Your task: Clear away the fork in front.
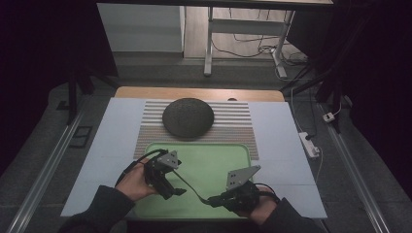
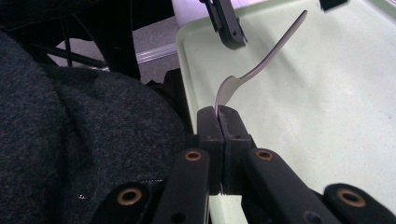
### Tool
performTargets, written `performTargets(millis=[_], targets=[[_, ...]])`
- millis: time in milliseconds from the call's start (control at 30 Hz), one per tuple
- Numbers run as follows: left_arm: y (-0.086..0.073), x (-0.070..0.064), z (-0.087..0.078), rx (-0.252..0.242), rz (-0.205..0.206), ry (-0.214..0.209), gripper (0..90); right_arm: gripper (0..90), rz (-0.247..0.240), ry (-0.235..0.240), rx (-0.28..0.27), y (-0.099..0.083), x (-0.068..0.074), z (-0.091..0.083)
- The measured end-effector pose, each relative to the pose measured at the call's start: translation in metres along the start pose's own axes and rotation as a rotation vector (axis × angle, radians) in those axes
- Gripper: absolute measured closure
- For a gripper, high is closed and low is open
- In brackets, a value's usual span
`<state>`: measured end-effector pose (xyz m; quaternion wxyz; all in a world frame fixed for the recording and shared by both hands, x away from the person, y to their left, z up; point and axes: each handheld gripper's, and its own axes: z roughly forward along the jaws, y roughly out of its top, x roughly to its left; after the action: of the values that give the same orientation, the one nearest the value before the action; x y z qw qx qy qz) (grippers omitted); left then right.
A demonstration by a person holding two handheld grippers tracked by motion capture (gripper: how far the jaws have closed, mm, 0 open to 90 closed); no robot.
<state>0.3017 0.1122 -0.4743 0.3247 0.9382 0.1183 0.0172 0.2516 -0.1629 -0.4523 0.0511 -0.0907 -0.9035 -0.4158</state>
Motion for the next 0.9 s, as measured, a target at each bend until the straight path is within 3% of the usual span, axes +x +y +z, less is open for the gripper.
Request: performTargets(millis=[133, 267, 300, 500, 700, 900], targets=[[0.0031, -0.0009, 0.0042, 0.027, 0.055, -0.025, 8.9, 89.4, -0.006, 0.016, -0.002, 0.001, 0.0002, -0.0014], [0.0036, 0.0004, 0.0054, 0.049, 0.109, -0.051, 20.6, 89.4, -0.011, 0.036, -0.007, 0.0024, -0.0006, -0.0038], [0.0034, 0.0005, 0.0054, 0.049, 0.119, -0.06, 27.5, 89.4, -0.01, 0.047, -0.011, 0.003, -0.0005, -0.0044], [0.0048, 0.0006, 0.0039, 0.059, 0.197, -0.091, 41.0, 89.4, -0.024, 0.069, 0.003, 0.0035, -0.0002, -0.0043], [0.0087, -0.0038, 0.0032, 0.089, 0.312, -0.122, 53.0, 89.4, -0.038, 0.088, 0.018, 0.004, 0.0003, -0.0037], [0.011, -0.0066, 0.0054, 0.105, 0.394, -0.153, 64.8, 89.4, -0.052, 0.103, 0.029, 0.0041, 0.0006, -0.0035]])
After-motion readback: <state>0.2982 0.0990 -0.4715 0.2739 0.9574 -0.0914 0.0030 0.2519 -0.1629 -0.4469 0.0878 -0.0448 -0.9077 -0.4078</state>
